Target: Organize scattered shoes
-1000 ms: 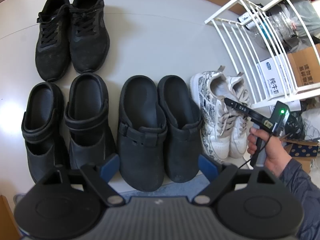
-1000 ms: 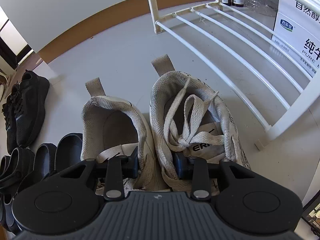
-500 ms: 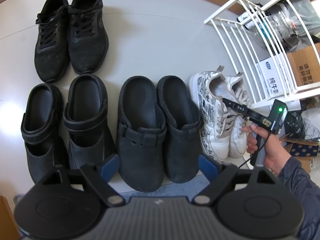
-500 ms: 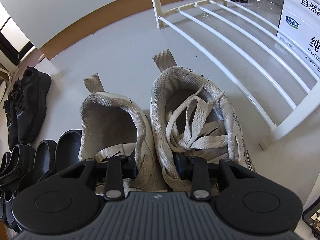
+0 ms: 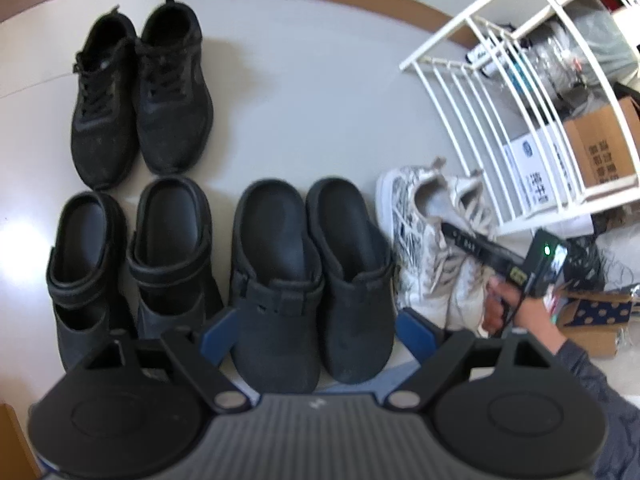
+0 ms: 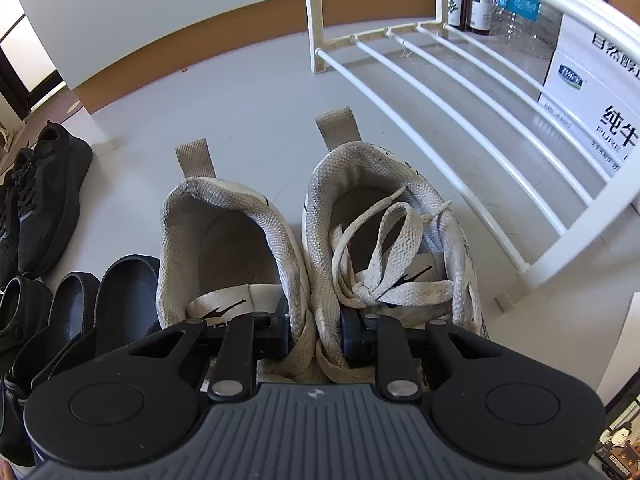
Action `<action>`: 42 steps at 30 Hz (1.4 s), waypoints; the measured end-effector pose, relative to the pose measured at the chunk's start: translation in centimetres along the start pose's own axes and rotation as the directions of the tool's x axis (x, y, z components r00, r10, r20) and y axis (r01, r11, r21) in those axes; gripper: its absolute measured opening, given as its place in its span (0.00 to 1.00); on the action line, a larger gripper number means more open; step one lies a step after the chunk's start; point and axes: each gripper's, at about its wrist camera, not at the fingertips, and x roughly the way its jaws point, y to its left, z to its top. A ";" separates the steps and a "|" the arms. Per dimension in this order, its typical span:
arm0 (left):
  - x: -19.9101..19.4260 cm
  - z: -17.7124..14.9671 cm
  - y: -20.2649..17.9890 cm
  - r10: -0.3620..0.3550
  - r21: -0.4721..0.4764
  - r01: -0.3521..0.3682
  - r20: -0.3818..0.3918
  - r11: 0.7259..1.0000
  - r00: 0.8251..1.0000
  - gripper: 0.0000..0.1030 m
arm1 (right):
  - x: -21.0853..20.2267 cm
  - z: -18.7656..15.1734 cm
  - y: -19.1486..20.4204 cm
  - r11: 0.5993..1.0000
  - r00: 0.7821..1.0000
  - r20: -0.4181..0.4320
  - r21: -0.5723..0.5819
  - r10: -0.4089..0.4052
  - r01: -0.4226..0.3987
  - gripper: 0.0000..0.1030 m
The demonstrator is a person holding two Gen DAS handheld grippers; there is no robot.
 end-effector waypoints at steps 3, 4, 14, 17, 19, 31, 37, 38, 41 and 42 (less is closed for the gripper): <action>-0.1 0.1 0.1 0.004 -0.005 -0.004 0.007 1.000 1.000 0.85 | -1.0 0.2 0.0 1.000 1.000 0.020 -0.001 0.001 -0.001 0.23; -0.1 0.0 0.0 0.004 -0.004 -0.004 0.007 1.000 1.000 0.85 | -1.3 0.2 0.1 1.000 1.000 0.027 -0.001 0.001 -0.001 0.22; -0.9 -0.3 -1.4 -0.010 0.029 0.009 0.030 1.000 0.999 0.85 | -5.1 1.1 0.3 1.000 0.992 0.124 0.004 -0.031 0.030 0.22; -1.3 -0.6 -1.7 -0.014 0.033 0.013 0.040 0.999 0.999 0.85 | -6.3 1.5 0.7 0.999 0.984 0.171 0.013 -0.051 0.049 0.22; -1.5 -0.8 -1.8 -0.014 0.036 0.012 0.049 0.999 0.999 0.85 | -6.8 1.8 0.8 0.998 0.980 0.189 0.021 -0.056 0.053 0.21; -2.5 -1.6 -1.2 -0.021 0.017 0.020 0.073 1.000 0.997 0.85 | -9.2 3.9 1.0 0.997 0.960 0.276 0.079 -0.043 0.021 0.21; -3.1 -1.5 -0.8 -0.026 0.007 0.025 0.101 1.000 0.995 0.85 | -8.2 4.8 1.0 0.991 0.954 0.294 0.132 -0.061 0.023 0.21; -3.1 -1.4 -0.6 -0.025 0.000 0.025 0.103 1.000 0.994 0.85 | -7.9 4.9 0.9 0.990 0.954 0.293 0.142 -0.063 0.022 0.21; -3.0 -0.9 -0.1 -0.018 -0.021 0.020 0.101 1.000 0.995 0.85 | -7.0 5.2 0.8 0.985 0.956 0.284 0.169 -0.075 0.027 0.21; -2.9 -0.8 0.0 -0.014 -0.026 0.017 0.098 1.000 0.995 0.85 | -6.8 5.3 0.8 0.984 0.956 0.283 0.175 -0.077 0.028 0.21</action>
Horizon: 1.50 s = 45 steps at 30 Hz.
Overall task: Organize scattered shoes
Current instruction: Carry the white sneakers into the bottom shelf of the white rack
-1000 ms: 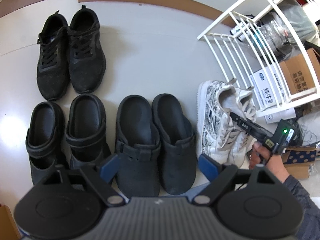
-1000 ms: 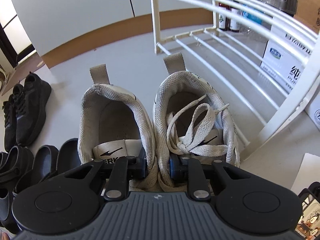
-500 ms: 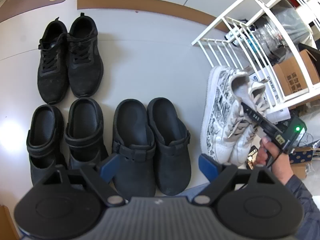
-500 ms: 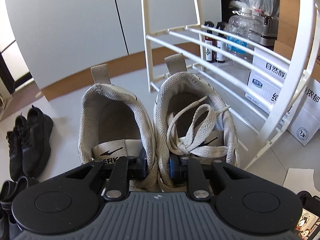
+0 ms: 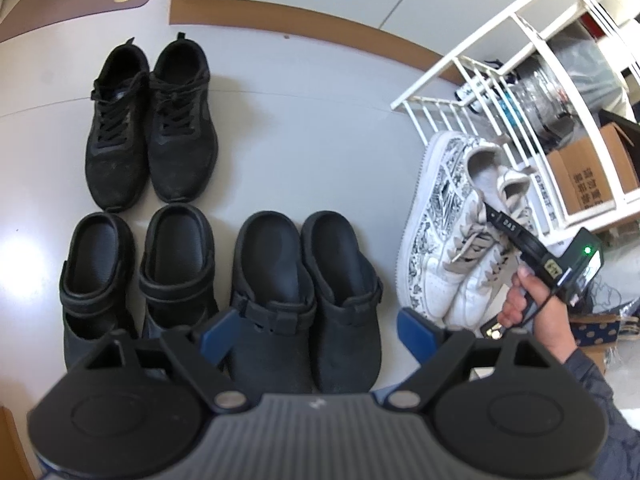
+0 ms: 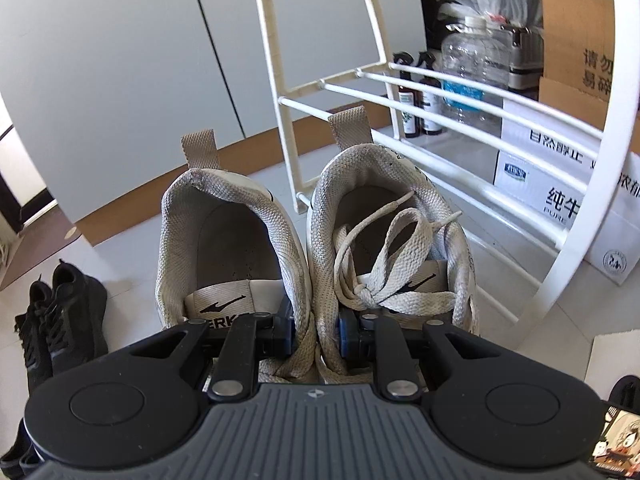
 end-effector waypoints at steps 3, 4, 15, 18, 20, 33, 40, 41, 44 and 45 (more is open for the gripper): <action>0.2 0.2 0.2 -0.004 -0.009 0.004 -0.007 1.000 1.000 0.85 | 1.1 0.2 0.1 1.000 1.000 -0.007 0.019 -0.006 0.007 0.21; 0.4 0.3 0.2 -0.006 -0.009 0.005 -0.011 1.000 1.000 0.85 | 1.5 0.3 0.1 1.000 1.000 -0.011 0.025 -0.008 0.008 0.21; 2.2 1.0 0.1 -0.006 -0.023 0.004 -0.065 1.000 0.998 0.85 | 5.8 1.2 -0.9 0.990 0.999 -0.035 0.136 -0.042 0.046 0.21; 2.6 1.1 0.1 -0.010 -0.026 0.008 -0.079 1.000 0.997 0.85 | 6.5 1.6 -1.3 0.984 0.997 -0.021 0.158 -0.079 0.081 0.21; 2.9 1.2 0.0 -0.017 -0.034 0.014 -0.089 0.999 0.996 0.85 | 7.2 2.0 -1.4 0.979 0.992 -0.016 0.161 -0.123 0.124 0.21; 3.7 1.2 -0.5 -0.049 -0.038 0.044 -0.128 0.998 0.991 0.85 | 9.7 1.8 -2.5 0.933 0.968 0.023 0.273 -0.251 0.235 0.21; 3.8 1.5 0.0 -0.042 -0.054 0.035 -0.126 0.998 0.991 0.85 | 11.3 3.0 -3.1 0.898 0.946 0.027 0.326 -0.322 0.296 0.21; 3.8 1.5 0.1 -0.038 -0.055 0.032 -0.125 0.998 0.991 0.85 | 11.4 3.0 -3.1 0.892 0.943 0.032 0.334 -0.332 0.303 0.21; 4.0 1.6 0.4 -0.035 -0.063 0.027 -0.128 0.998 0.991 0.85 | 11.9 3.0 -3.4 0.875 0.928 0.049 0.355 -0.369 0.330 0.21; 4.1 1.6 0.5 -0.034 -0.066 0.026 -0.131 0.997 0.991 0.85 | 12.0 3.2 -3.6 0.871 0.925 0.052 0.360 -0.377 0.335 0.21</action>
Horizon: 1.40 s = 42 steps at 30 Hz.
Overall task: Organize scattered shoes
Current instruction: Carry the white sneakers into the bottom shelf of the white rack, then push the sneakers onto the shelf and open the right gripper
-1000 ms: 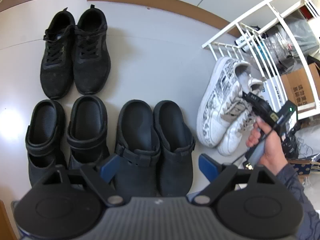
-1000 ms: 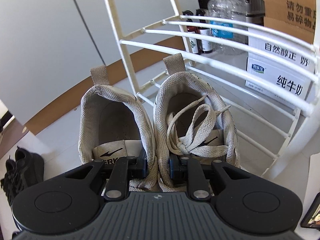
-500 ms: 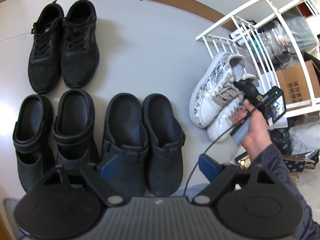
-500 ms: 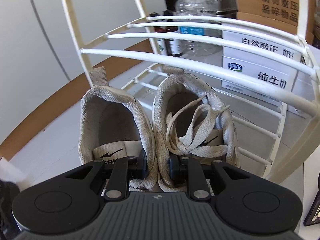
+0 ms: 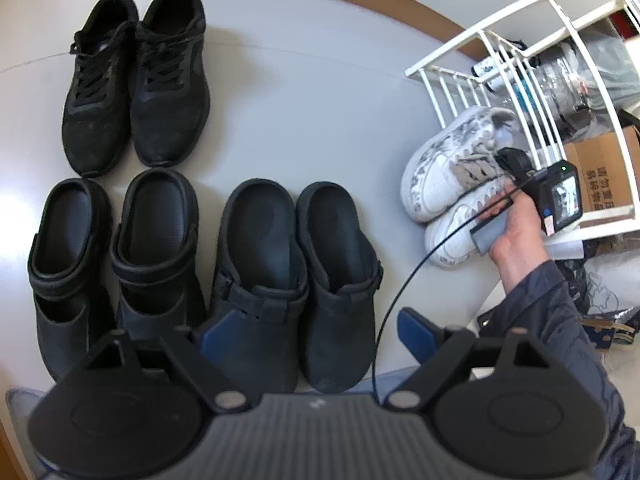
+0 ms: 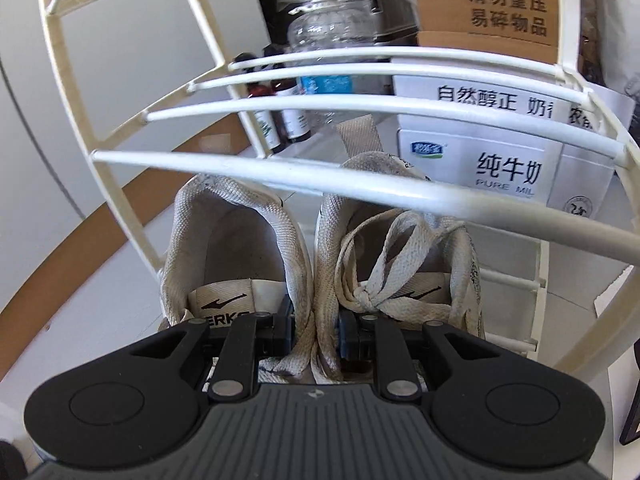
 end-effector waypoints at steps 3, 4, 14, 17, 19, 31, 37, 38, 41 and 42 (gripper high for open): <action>0.4 0.1 0.4 0.007 -0.007 -0.007 -0.013 1.000 1.000 0.85 | 0.7 0.5 -0.3 0.999 0.998 0.040 0.018 -0.043 0.042 0.21; 0.5 0.1 0.5 0.009 -0.009 -0.009 -0.016 1.000 1.000 0.85 | 0.9 0.7 -0.5 0.998 0.997 0.054 0.025 -0.060 0.059 0.21; 1.8 0.3 1.4 0.020 -0.031 -0.021 -0.053 0.999 0.998 0.85 | 2.6 1.2 -1.6 0.984 0.968 0.175 0.048 -0.178 0.172 0.22; 2.1 0.3 1.8 0.027 -0.036 -0.029 -0.064 0.999 0.998 0.85 | 2.8 1.2 -1.9 0.980 0.957 0.209 0.058 -0.200 0.192 0.22; 2.4 0.3 2.1 0.034 -0.042 -0.037 -0.073 0.998 0.997 0.85 | 2.9 1.3 -2.2 0.974 0.945 0.239 0.083 -0.225 0.211 0.22; 2.2 0.5 2.1 0.011 -0.054 -0.015 -0.077 0.998 0.997 0.85 | 3.7 2.2 -3.2 0.956 0.914 0.282 0.107 -0.293 0.273 0.55; 2.1 -0.2 2.5 0.013 -0.069 -0.019 -0.083 0.997 0.996 0.85 | 3.3 1.1 -2.3 0.978 0.919 0.334 0.049 -0.209 0.204 0.70; 2.1 -0.3 2.6 0.011 -0.075 -0.017 -0.085 0.997 0.996 0.85 | 3.6 0.9 -2.0 0.978 0.923 0.328 0.009 -0.199 0.207 0.72; 2.1 -0.4 2.7 0.011 -0.077 -0.017 -0.089 0.997 0.996 0.85 | 4.1 0.9 -1.8 0.980 0.940 0.297 -0.047 -0.169 0.192 0.75; 2.2 -0.4 2.7 0.011 -0.076 -0.018 -0.090 0.997 0.996 0.85 | 4.2 1.0 -1.8 0.983 0.945 0.285 -0.044 -0.160 0.180 0.76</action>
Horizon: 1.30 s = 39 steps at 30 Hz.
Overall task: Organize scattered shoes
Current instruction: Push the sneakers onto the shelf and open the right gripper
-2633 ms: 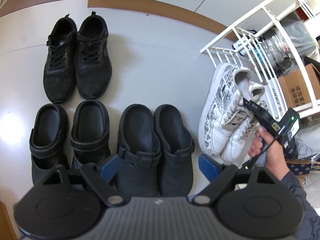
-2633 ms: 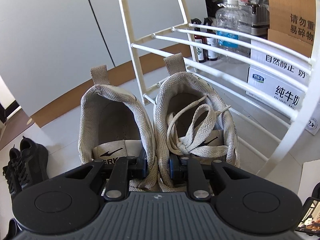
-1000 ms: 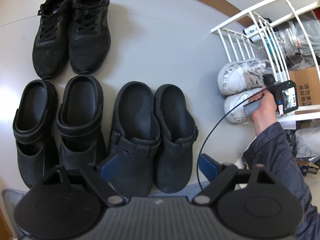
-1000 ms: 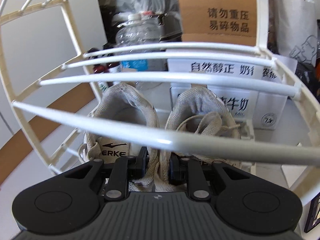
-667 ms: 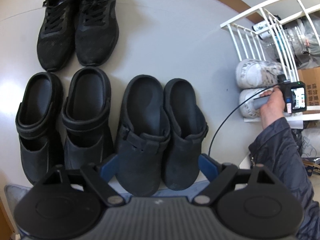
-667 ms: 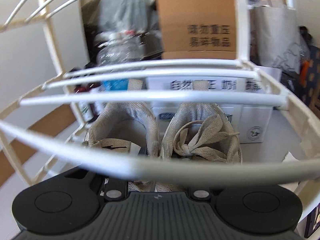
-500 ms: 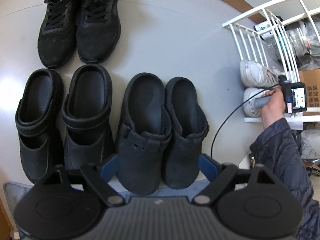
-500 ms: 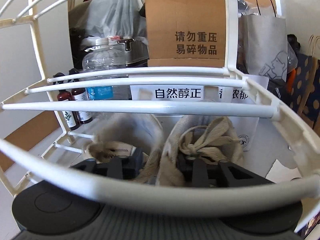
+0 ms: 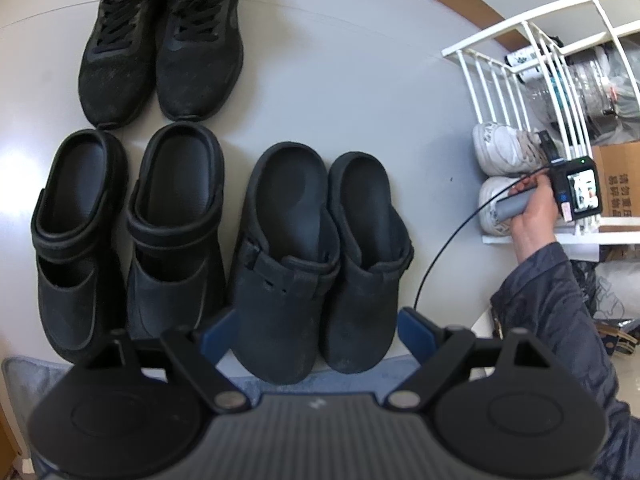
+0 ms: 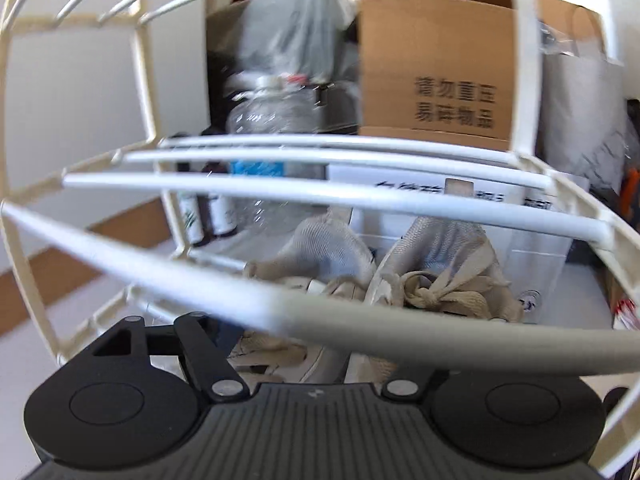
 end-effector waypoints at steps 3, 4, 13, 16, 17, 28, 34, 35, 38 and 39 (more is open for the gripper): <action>0.2 0.2 -0.1 -0.002 0.002 0.002 -0.005 1.000 1.000 0.85 | 1.2 0.8 -0.5 0.998 0.996 -0.076 0.050 0.040 -0.036 0.78; 0.2 0.2 -0.2 -0.002 0.004 0.002 -0.006 1.000 1.000 0.85 | 1.5 1.0 -0.5 0.998 0.995 -0.090 0.055 0.041 -0.036 0.80; 0.5 0.3 -0.5 -0.001 0.011 0.001 -0.012 1.000 1.000 0.85 | -1.1 -0.5 -0.8 0.997 0.998 0.048 0.048 0.050 -0.053 0.81; 0.5 0.3 -0.5 0.000 0.012 0.000 -0.013 1.000 1.000 0.85 | -2.2 -1.3 -0.8 0.995 0.991 0.118 0.066 0.066 -0.074 0.83; 0.5 0.4 -0.5 0.000 0.012 0.000 -0.013 1.000 1.000 0.85 | -2.4 -1.4 -0.7 0.994 0.990 0.127 0.072 0.068 -0.077 0.83; 0.5 0.5 -0.2 -0.006 0.010 0.006 -0.013 1.000 1.000 0.85 | -2.7 -1.3 0.4 1.000 0.978 0.209 0.013 -0.006 0.004 1.00; 0.0 0.6 -0.5 -0.024 0.015 0.024 -0.002 1.000 1.000 0.85 | -2.7 -1.8 0.2 1.000 0.985 0.173 0.011 0.007 -0.009 1.00; -0.1 0.6 -0.7 -0.025 0.020 0.025 0.002 0.999 1.000 0.85 | -2.8 -1.9 0.2 1.000 0.986 0.167 0.007 0.003 -0.005 1.00; -0.7 0.5 -1.4 -0.026 0.047 0.025 0.023 0.999 0.999 0.85 | -3.4 -2.2 0.3 1.000 0.990 0.139 0.015 -0.018 0.016 1.00; -0.8 0.4 -1.5 -0.028 0.051 0.026 0.027 0.998 0.999 0.85 | -3.4 -2.2 0.4 1.000 0.991 0.134 0.016 -0.020 0.018 1.00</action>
